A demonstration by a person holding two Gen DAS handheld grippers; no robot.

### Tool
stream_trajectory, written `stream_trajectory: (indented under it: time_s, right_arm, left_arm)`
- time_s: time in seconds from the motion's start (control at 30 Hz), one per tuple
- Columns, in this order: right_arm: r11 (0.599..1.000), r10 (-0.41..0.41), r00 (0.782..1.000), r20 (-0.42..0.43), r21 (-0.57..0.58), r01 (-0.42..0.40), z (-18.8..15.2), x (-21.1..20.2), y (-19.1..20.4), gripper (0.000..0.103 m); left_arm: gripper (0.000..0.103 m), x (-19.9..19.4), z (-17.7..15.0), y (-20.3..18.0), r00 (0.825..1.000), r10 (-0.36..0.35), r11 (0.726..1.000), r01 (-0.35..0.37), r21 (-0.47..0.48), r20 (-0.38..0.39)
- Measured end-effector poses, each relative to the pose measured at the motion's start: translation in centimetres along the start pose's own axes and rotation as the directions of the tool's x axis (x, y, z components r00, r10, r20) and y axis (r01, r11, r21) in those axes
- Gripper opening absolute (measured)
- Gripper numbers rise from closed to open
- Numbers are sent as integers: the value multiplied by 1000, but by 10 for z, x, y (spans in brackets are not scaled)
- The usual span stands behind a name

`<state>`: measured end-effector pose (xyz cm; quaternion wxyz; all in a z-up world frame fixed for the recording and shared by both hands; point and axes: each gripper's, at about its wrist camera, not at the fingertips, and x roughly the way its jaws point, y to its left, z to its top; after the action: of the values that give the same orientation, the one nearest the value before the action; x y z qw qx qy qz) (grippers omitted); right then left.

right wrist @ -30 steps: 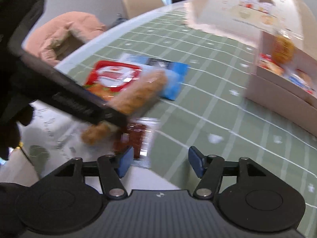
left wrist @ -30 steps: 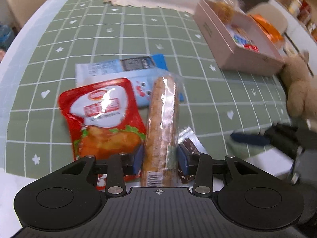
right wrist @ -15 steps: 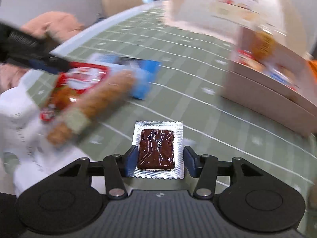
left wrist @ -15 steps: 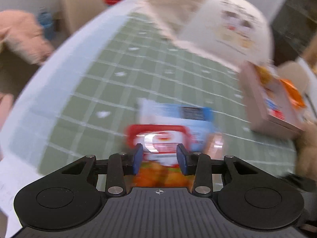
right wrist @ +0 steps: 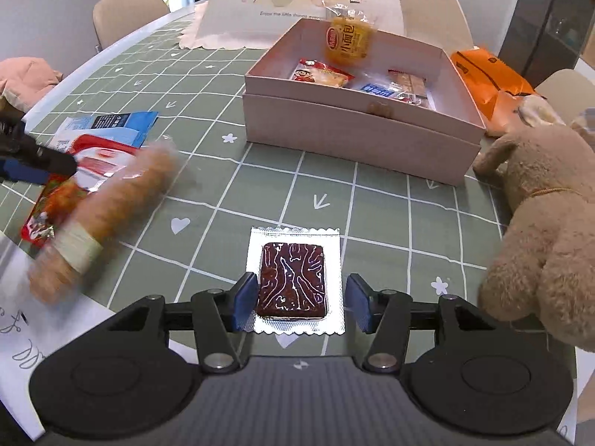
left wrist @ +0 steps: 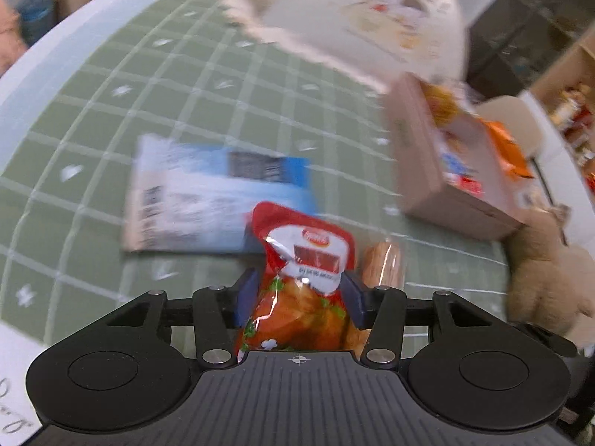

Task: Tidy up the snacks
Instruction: 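Grasp the long wrapped bread stick with the left tool while the right moves to the chocolate cake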

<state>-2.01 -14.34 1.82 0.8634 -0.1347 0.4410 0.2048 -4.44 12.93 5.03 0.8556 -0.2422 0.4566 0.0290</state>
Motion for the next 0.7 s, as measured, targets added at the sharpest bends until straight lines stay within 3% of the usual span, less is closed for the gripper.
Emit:
stream_trajectory:
  time_s: [0.1,0.27,0.4,0.6,0.7]
  right_arm:
    - [1000,-8,1000,-2,20,8,-1,2,0,67]
    - [996,8,1000,7,89,-9,-6,4,-7,80]
    - [996,2,1000,14,89,-3,-6,5,-2,83]
    - [998,10,1000,19,65,-11,-10,2,0,84]
    - [1000,7,1000,-4,30,-7,-7,-2,-1,83]
  left_arm:
    - [53,-10,-4,-27,999,-16,988,11,153,29]
    - [53,-9,-20,-67,993,-104,935,120,333,-64]
    - [53,16,-40,-92,990,-23,890,83,447,-138]
    - [43,38,-49,-92,990,27,895,38,445,-140]
    - [43,36,-39,-76,990,29,917,28,397,-136]
